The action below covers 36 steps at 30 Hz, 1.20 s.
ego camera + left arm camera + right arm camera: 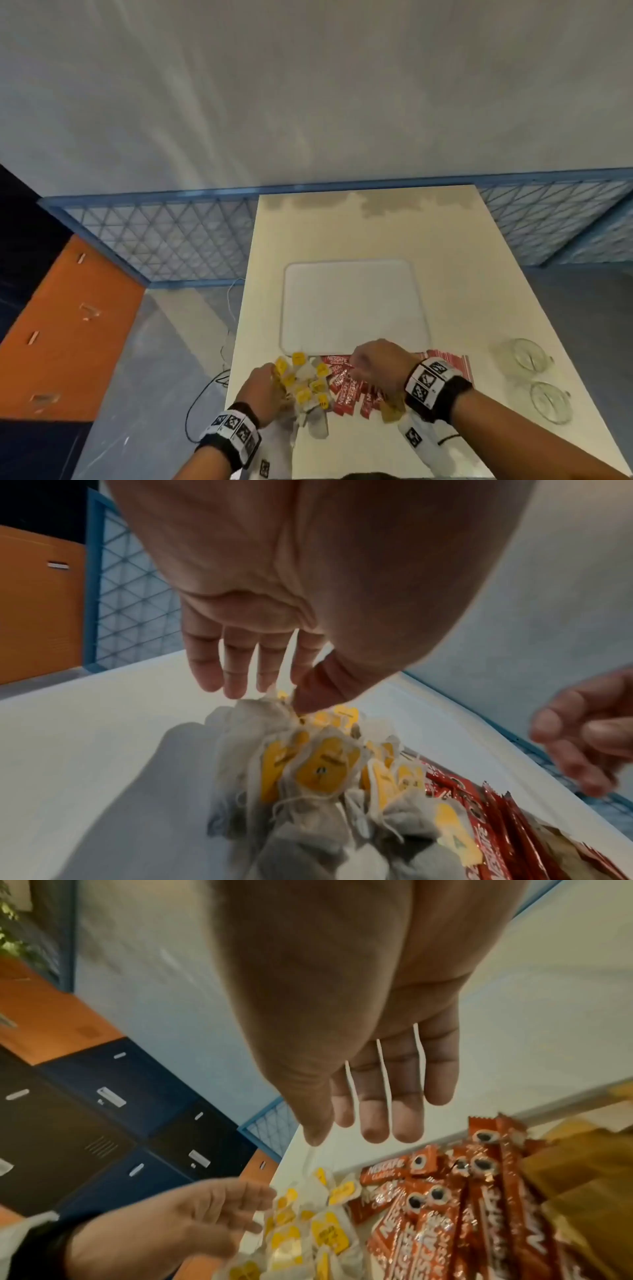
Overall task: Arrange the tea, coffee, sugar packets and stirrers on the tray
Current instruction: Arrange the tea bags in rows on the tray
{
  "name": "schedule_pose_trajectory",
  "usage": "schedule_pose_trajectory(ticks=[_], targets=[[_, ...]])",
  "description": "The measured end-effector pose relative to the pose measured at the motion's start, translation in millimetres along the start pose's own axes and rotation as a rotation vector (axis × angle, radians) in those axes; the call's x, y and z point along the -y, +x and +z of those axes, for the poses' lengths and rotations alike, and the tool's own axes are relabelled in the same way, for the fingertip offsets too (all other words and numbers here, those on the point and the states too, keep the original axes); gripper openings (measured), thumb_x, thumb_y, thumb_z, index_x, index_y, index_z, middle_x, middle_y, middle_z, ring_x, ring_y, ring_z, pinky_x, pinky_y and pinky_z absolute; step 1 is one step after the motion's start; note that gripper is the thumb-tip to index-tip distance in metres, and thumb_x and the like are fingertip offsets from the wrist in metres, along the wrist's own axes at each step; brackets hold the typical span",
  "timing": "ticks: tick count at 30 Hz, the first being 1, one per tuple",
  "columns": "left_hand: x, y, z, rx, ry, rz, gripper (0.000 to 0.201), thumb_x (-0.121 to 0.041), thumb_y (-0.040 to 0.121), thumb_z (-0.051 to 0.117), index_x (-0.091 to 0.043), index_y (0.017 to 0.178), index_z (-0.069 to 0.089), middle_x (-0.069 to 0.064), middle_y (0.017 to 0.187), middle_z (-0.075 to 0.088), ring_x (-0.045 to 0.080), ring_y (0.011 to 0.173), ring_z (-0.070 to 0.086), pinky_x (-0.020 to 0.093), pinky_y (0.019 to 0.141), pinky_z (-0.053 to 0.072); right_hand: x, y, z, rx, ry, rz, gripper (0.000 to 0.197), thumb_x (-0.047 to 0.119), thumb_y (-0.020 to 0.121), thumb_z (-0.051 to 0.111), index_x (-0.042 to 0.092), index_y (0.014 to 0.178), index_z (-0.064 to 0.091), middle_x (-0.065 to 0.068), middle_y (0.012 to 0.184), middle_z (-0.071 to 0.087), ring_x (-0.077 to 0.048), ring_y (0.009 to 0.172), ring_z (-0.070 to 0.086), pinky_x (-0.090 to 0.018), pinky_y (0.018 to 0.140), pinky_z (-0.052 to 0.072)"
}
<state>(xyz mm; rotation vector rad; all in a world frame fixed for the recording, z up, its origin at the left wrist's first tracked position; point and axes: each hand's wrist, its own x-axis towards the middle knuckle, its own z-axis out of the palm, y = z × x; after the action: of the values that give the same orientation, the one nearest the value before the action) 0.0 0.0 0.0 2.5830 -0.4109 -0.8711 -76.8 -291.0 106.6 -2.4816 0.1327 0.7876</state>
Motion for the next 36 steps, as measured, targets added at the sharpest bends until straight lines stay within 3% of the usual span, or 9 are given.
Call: schedule_pose_trajectory(ticks=[3, 5, 7, 11, 18, 26, 29, 33, 36], targets=[[1.2, 11.9, -0.4, -0.004, -0.041, 0.071, 0.023, -0.049, 0.069, 0.051, -0.035, 0.087, 0.050, -0.007, 0.098, 0.060, 0.018, 0.091, 0.060, 0.042, 0.082, 0.056, 16.0, 22.4, 16.6, 0.023, -0.085, -0.064, 0.034, 0.044, 0.093, 0.065, 0.023, 0.120, 0.066, 0.002, 0.110, 0.068, -0.019, 0.101, 0.062, -0.030, 0.081, 0.047], [-8.6, 12.1, -5.1, 0.040, -0.048, 0.119, 0.051, -0.060, 0.064, 0.063, -0.040, 0.108, 0.050, -0.013, 0.116, 0.052, 0.015, 0.109, 0.057, 0.039, 0.095, 0.053, 26.0, 37.0, 31.5, 0.029, -0.109, -0.107, 0.040, 0.042, 0.091, 0.068, 0.024, 0.127, 0.061, 0.002, 0.116, 0.062, -0.021, 0.107, 0.061, -0.031, 0.083, 0.046], [-17.4, 7.3, -7.7, 0.092, -0.020, 0.123, 0.098, -0.066, 0.057, 0.068, -0.032, 0.143, 0.037, -0.009, 0.135, 0.039, 0.017, 0.127, 0.045, 0.038, 0.110, 0.043, 30.7, 49.5, 45.3, 0.030, -0.102, -0.121, 0.054, 0.042, 0.087, 0.072, 0.029, 0.136, 0.054, 0.003, 0.128, 0.055, -0.022, 0.112, 0.060, -0.036, 0.091, 0.050], [-25.4, 2.0, -5.4, 0.156, 0.150, 0.185, 0.120, -0.068, 0.053, 0.074, -0.034, 0.154, 0.017, 0.000, 0.148, 0.029, 0.024, 0.133, 0.037, 0.041, 0.110, 0.042, 36.4, 63.3, 65.6, 0.064, -0.110, -0.128, 0.083, 0.043, 0.077, 0.080, 0.029, 0.148, 0.039, 0.005, 0.143, 0.039, -0.025, 0.113, 0.060, -0.039, 0.095, 0.053], [-32.0, 8.5, 6.4, 0.133, 0.293, 0.212, 0.098, -0.062, 0.059, 0.079, -0.035, 0.141, 0.030, 0.003, 0.134, 0.034, 0.027, 0.123, 0.035, 0.045, 0.096, 0.051, 33.1, 69.6, 84.3, 0.025, -0.160, -0.144, 0.091, 0.043, 0.071, 0.086, 0.030, 0.145, 0.036, 0.004, 0.139, 0.036, -0.027, 0.108, 0.063, -0.039, 0.092, 0.055], [-38.3, 19.1, 4.3, 0.132, 0.186, 0.194, 0.067, -0.054, 0.075, 0.072, -0.031, 0.134, 0.050, -0.001, 0.124, 0.049, 0.021, 0.112, 0.052, 0.036, 0.096, 0.048, 28.3, 70.7, 84.0, -0.051, -0.090, -0.089, 0.063, 0.040, 0.089, 0.073, 0.027, 0.144, 0.046, 0.002, 0.135, 0.048, -0.027, 0.112, 0.063, -0.035, 0.094, 0.051], [-37.9, 20.7, 2.0, 0.160, 0.098, 0.191, 0.057, -0.049, 0.075, 0.071, -0.033, 0.127, 0.056, -0.004, 0.120, 0.055, 0.019, 0.106, 0.058, 0.034, 0.095, 0.049, 27.9, 73.3, 81.1, -0.053, -0.047, -0.061, 0.046, 0.037, 0.092, 0.070, 0.027, 0.134, 0.054, 0.003, 0.126, 0.054, -0.023, 0.108, 0.062, -0.033, 0.092, 0.049], [-32.2, 21.5, -3.4, 0.083, -0.017, 0.179, 0.044, -0.043, 0.081, 0.068, -0.030, 0.123, 0.062, -0.008, 0.119, 0.061, 0.012, 0.110, 0.057, 0.027, 0.099, 0.045, 27.1, 75.2, 70.0, -0.085, 0.045, -0.091, 0.019, 0.032, 0.097, 0.061, 0.026, 0.114, 0.066, 0.004, 0.115, 0.062, -0.018, 0.104, 0.061, -0.032, 0.092, 0.048], [-30.5, 19.1, -12.3, 0.069, -0.079, 0.167, 0.040, -0.039, 0.083, 0.070, -0.024, 0.120, 0.065, -0.006, 0.115, 0.064, 0.012, 0.106, 0.058, 0.025, 0.094, 0.044, 21.5, 71.4, 66.5, -0.129, 0.189, -0.055, 0.014, 0.029, 0.095, 0.057, 0.028, 0.098, 0.071, 0.010, 0.100, 0.070, -0.008, 0.092, 0.064, -0.029, 0.086, 0.053]])
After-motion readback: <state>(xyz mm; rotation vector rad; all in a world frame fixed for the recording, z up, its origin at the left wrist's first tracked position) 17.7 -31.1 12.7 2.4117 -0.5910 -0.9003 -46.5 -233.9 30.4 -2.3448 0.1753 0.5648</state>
